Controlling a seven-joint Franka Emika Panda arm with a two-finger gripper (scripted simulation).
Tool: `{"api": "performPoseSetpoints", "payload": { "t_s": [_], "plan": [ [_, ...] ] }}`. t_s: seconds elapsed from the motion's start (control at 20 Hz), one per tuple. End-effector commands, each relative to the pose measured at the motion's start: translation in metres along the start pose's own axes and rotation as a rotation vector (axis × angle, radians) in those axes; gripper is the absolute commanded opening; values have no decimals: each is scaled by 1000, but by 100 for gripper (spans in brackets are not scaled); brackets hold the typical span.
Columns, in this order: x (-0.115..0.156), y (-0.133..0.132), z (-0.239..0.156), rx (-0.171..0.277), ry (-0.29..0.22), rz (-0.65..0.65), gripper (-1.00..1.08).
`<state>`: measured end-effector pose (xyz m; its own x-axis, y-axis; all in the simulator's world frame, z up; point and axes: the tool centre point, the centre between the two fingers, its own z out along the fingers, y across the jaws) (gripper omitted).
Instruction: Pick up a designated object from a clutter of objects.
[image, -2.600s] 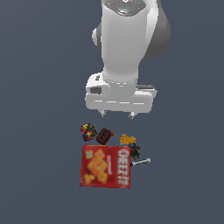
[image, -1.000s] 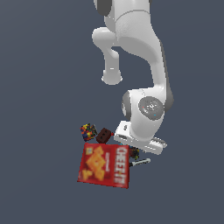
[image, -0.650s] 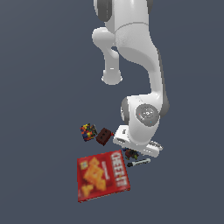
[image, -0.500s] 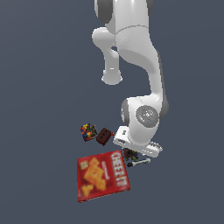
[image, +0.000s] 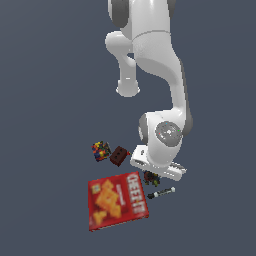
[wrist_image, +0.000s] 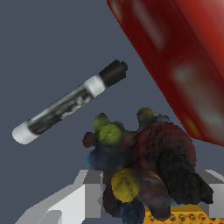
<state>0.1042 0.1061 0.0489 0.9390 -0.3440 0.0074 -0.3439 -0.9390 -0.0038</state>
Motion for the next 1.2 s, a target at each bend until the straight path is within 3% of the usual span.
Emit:
{"api": "performPoseSetpoints", "payload": {
  "t_s": [0.0,0.55,1.15],
  "plan": [
    [-3,1,6,-4,-7,-1,-100],
    [-9,2,-15,-2,1,5,-100],
    [-61,-7,-85,-3,0,4,-100]
  ]
}}
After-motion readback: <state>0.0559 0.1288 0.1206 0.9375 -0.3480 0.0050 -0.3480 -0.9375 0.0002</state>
